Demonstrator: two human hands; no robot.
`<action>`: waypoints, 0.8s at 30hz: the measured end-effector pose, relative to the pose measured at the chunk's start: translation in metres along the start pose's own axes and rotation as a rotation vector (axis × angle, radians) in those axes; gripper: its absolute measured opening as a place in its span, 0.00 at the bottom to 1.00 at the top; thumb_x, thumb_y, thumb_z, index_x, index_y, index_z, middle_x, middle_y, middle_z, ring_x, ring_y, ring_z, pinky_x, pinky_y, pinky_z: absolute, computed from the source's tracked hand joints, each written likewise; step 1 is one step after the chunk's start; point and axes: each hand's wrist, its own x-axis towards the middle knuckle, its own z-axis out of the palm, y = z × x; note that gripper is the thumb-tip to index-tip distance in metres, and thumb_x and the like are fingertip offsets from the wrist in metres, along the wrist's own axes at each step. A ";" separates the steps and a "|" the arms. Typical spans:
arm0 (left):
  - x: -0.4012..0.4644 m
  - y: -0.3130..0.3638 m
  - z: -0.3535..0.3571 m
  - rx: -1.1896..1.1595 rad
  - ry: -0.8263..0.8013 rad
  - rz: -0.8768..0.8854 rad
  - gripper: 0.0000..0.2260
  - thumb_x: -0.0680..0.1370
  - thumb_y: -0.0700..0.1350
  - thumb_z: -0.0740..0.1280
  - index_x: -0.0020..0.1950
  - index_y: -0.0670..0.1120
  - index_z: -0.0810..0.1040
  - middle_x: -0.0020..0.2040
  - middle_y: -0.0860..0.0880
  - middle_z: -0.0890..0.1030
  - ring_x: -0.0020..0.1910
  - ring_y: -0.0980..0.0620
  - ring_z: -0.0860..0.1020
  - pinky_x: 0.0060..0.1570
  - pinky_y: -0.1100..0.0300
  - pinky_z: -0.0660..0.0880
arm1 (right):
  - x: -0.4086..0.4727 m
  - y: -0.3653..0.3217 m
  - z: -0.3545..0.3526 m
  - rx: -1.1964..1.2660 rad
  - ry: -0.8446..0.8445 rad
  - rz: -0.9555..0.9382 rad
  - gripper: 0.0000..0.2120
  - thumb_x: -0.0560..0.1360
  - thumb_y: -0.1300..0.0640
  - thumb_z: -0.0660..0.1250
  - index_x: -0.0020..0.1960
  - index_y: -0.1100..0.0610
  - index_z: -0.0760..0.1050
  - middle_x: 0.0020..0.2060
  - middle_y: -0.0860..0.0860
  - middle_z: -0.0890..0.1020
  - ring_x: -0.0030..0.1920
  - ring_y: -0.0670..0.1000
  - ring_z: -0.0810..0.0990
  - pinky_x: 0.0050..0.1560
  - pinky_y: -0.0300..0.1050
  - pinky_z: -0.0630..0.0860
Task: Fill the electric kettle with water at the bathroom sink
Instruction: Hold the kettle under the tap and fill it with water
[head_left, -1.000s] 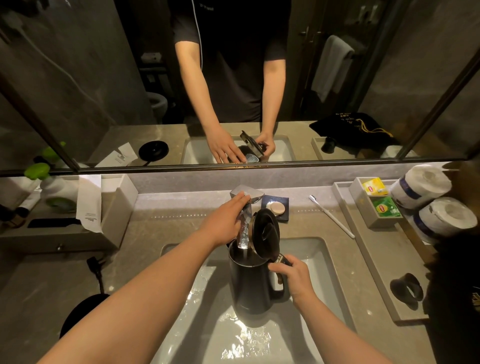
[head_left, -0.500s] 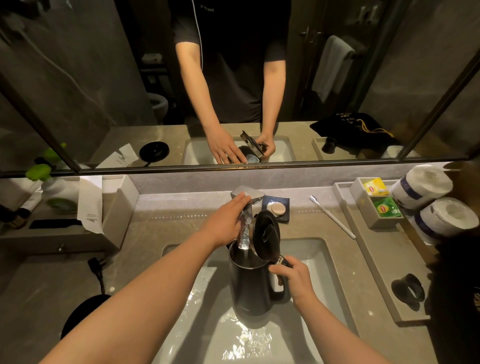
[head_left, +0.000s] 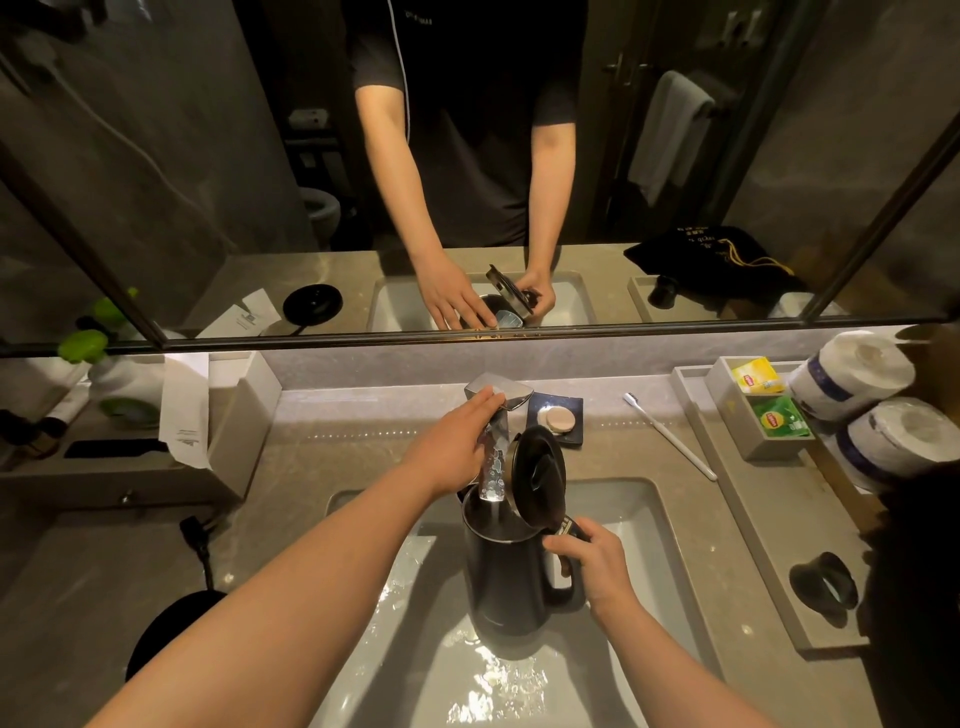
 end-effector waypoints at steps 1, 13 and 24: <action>0.000 0.000 0.000 0.003 0.000 -0.001 0.32 0.77 0.40 0.63 0.75 0.58 0.54 0.78 0.55 0.54 0.73 0.49 0.61 0.67 0.51 0.64 | 0.000 0.001 0.000 -0.001 0.000 0.000 0.15 0.58 0.58 0.76 0.35 0.66 0.75 0.25 0.53 0.74 0.30 0.54 0.72 0.32 0.48 0.70; -0.001 0.000 0.000 0.001 0.001 0.007 0.31 0.77 0.40 0.62 0.76 0.58 0.53 0.78 0.55 0.54 0.73 0.49 0.60 0.68 0.50 0.64 | 0.005 0.007 -0.002 -0.033 0.011 0.007 0.16 0.56 0.55 0.76 0.34 0.65 0.75 0.25 0.52 0.74 0.27 0.50 0.73 0.30 0.47 0.71; -0.001 0.000 -0.001 0.006 -0.007 0.006 0.31 0.78 0.41 0.61 0.75 0.59 0.53 0.78 0.55 0.54 0.73 0.50 0.60 0.67 0.50 0.64 | 0.007 0.006 -0.003 -0.054 0.008 0.007 0.12 0.57 0.56 0.76 0.33 0.61 0.76 0.24 0.52 0.75 0.25 0.47 0.74 0.29 0.46 0.72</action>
